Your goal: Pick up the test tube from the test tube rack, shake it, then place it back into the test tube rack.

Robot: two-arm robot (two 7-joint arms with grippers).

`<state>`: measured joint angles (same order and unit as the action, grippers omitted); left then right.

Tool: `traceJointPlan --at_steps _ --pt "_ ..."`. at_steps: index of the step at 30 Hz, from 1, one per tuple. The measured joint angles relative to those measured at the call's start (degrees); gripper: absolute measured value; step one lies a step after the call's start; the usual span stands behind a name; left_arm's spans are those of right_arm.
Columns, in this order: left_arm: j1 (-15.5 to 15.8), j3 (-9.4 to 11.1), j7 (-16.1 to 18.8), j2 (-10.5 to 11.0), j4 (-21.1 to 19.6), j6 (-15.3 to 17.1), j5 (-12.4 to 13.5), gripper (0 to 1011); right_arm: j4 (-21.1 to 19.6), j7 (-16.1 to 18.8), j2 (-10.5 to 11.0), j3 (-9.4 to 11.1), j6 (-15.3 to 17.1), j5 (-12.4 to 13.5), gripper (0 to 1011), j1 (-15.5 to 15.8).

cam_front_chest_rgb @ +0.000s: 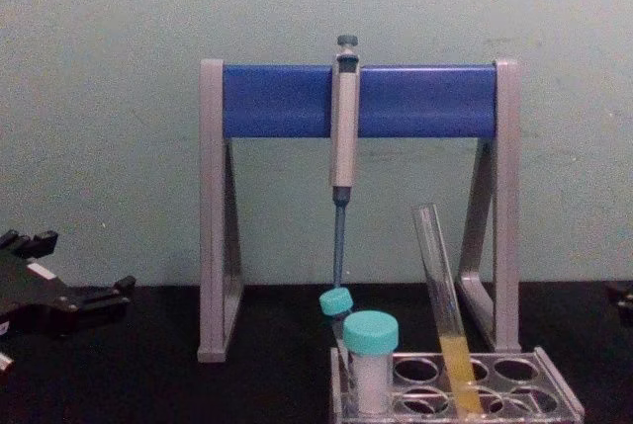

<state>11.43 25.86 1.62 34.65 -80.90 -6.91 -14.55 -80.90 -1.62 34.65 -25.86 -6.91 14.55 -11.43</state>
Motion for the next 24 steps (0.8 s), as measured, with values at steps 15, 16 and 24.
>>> traceJointPlan --at_steps 15,16,24 --pt "0.0 0.0 0.0 0.0 0.0 0.0 0.0 1001 0.0 0.0 0.0 0.0 0.0 0.0 1000 0.0" --pt "0.0 0.0 0.0 0.0 0.0 0.0 0.0 1001 0.0 0.0 0.0 0.0 0.0 0.0 1000 0.0" --pt "0.0 0.0 0.0 0.0 0.0 0.0 0.0 1001 0.0 0.0 0.0 0.0 0.01 0.0 1000 0.0"
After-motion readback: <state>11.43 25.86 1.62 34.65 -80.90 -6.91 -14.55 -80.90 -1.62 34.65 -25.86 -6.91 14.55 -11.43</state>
